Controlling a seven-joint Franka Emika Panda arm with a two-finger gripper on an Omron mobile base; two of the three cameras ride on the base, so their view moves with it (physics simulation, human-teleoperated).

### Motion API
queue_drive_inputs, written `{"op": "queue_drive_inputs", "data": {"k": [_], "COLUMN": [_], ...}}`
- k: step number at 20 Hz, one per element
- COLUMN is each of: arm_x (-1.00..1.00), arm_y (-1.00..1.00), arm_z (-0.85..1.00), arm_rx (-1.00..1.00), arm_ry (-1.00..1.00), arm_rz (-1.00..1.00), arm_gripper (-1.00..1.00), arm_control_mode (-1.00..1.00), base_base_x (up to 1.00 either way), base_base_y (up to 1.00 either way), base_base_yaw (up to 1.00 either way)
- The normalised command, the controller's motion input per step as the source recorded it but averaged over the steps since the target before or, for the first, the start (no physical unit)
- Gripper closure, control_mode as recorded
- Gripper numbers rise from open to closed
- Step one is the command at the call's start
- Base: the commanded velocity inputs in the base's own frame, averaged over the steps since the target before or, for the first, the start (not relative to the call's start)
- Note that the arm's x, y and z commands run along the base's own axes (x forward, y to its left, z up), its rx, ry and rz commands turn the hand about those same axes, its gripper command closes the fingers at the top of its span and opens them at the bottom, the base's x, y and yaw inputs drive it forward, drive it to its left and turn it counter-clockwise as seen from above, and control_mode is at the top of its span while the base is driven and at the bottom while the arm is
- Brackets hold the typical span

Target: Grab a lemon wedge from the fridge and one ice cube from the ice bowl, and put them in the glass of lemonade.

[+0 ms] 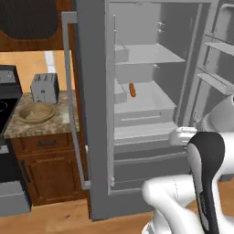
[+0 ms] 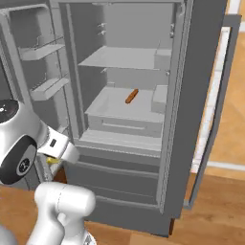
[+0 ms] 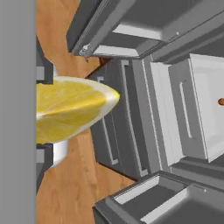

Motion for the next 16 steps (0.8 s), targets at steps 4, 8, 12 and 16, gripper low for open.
{"op": "queue_drive_inputs", "data": {"k": [4,8,12,16], "arm_x": [0.0,0.0,0.0,0.0], "arm_y": [0.0,0.0,0.0,0.0], "arm_z": [0.0,0.0,0.0,0.0], "arm_rx": [0.0,0.0,0.0,0.0], "arm_ry": [0.0,0.0,0.0,0.0], "arm_rz": [0.0,0.0,0.0,0.0], "arm_gripper": [1.0,1.0,1.0,1.0], "arm_control_mode": [1.0,1.0,1.0,1.0], "base_base_x": [-0.84,-0.4,0.3,1.0], "base_base_y": [1.0,1.0,1.0,0.87], "base_base_yaw": [0.44,0.75,0.43,-0.19]}}
